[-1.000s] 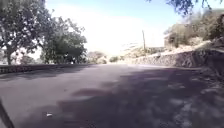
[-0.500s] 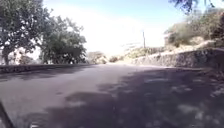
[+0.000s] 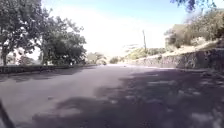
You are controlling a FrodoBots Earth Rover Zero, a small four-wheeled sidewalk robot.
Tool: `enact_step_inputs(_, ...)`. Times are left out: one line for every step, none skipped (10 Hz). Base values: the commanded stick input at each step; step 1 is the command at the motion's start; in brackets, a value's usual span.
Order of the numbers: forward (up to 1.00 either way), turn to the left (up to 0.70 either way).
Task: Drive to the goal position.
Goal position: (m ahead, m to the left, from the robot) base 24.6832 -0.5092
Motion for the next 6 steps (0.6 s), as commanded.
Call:
enact_step_inputs(0.5, 0.0)
enact_step_inputs(0.5, 0.0)
enact_step_inputs(0.5, 0.0)
enact_step_inputs(0.5, 0.0)
enact_step_inputs(0.5, 0.0)
enact_step_inputs(0.5, 0.0)
